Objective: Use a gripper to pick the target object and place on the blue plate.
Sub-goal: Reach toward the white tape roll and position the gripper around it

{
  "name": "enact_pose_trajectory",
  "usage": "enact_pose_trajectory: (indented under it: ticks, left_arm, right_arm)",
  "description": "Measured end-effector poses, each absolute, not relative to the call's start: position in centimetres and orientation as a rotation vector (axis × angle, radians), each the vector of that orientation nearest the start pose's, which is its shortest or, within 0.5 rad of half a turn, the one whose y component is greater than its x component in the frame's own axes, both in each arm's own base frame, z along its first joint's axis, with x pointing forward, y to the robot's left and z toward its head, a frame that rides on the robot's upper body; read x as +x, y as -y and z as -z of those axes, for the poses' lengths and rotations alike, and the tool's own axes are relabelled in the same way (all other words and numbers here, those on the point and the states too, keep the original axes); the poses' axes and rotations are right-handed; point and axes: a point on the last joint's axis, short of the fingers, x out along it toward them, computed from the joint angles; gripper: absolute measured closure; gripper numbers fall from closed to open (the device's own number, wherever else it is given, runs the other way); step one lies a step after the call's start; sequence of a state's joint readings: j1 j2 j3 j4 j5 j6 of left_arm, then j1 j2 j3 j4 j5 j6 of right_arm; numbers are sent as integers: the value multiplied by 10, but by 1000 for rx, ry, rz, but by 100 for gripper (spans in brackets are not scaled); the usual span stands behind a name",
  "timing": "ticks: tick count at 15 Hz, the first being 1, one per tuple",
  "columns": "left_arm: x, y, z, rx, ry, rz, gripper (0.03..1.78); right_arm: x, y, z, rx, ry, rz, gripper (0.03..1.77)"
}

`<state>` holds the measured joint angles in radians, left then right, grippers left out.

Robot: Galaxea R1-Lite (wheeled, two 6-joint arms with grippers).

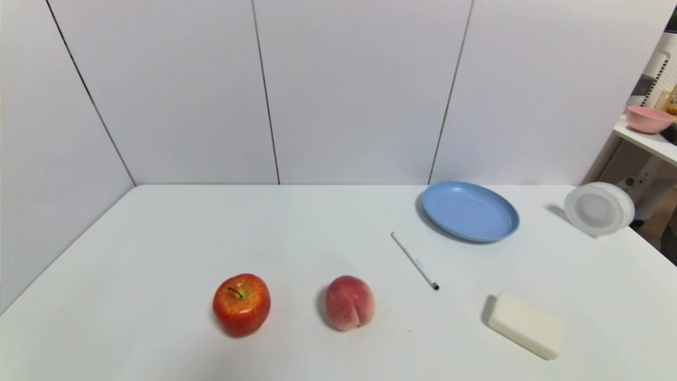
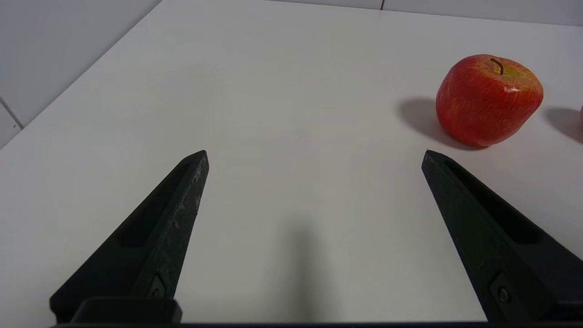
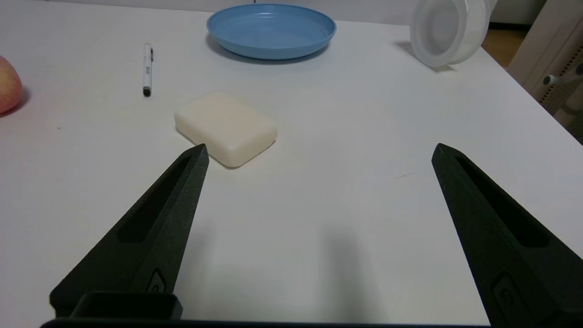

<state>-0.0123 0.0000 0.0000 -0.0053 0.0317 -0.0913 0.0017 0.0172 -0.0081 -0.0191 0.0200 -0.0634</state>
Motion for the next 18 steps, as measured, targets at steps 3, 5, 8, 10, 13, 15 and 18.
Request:
enact_pose_trajectory:
  ticks: [3,5,8,10,13,15,18]
  left_arm:
    - [-23,-1,-76,-91,6,-19,12]
    - [-23,-1,-76,-91,6,-19,12]
    - [-23,-1,-76,-91,6,-19,12]
    - [-23,-1,-76,-91,7,-19,12]
    - [-23,-1,-76,-91,6,-19,12]
    - [-23,-1,-76,-91,6,-19,12]
    - [-23,-1,-76,-91,6,-19,12]
  right_arm:
    - [-16,-1,-111,-62,13,-16,11]
    - [-5,0,-143,-58,-7,0,11]
    - [30,2,-201,-55,-49,79,11]
    - [64,8,-237,-53,-85,161,11]
    - [124,31,-277,-65,-152,290,11]
    - [165,50,-294,-80,-210,327,11]
    - [222,79,-309,-127,-338,287,11]
